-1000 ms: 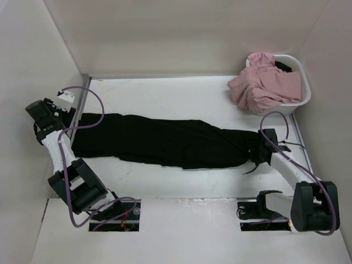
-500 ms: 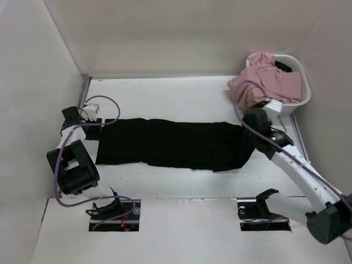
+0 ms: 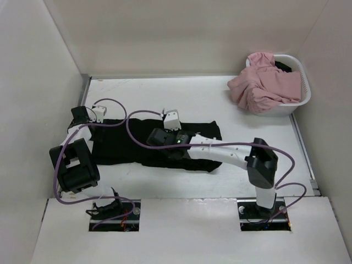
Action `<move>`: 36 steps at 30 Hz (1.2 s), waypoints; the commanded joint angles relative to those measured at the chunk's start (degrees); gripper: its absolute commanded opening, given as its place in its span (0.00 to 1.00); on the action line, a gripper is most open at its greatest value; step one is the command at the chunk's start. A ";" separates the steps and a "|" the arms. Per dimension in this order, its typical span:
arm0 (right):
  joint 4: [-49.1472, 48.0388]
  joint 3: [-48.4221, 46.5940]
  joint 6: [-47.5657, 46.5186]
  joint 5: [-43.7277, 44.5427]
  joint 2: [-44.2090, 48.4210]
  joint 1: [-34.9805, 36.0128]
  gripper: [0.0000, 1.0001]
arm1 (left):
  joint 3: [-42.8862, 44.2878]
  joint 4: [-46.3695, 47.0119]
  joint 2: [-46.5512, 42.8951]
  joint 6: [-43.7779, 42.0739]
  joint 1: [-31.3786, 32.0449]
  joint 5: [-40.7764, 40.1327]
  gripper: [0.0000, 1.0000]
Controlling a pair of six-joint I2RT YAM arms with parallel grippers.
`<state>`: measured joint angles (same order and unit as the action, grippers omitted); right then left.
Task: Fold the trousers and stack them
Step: Fold the trousers
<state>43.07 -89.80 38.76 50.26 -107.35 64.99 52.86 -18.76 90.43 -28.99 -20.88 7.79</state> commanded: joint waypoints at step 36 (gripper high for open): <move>-51.42 64.93 23.20 -41.64 43.38 -27.33 1.00 | 1.46 -0.49 -0.43 -2.74 1.59 -2.17 0.45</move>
<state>0.51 -23.55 61.39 10.20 -61.08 38.70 53.76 -19.99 91.77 -30.96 -19.64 6.04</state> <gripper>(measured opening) 0.999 0.449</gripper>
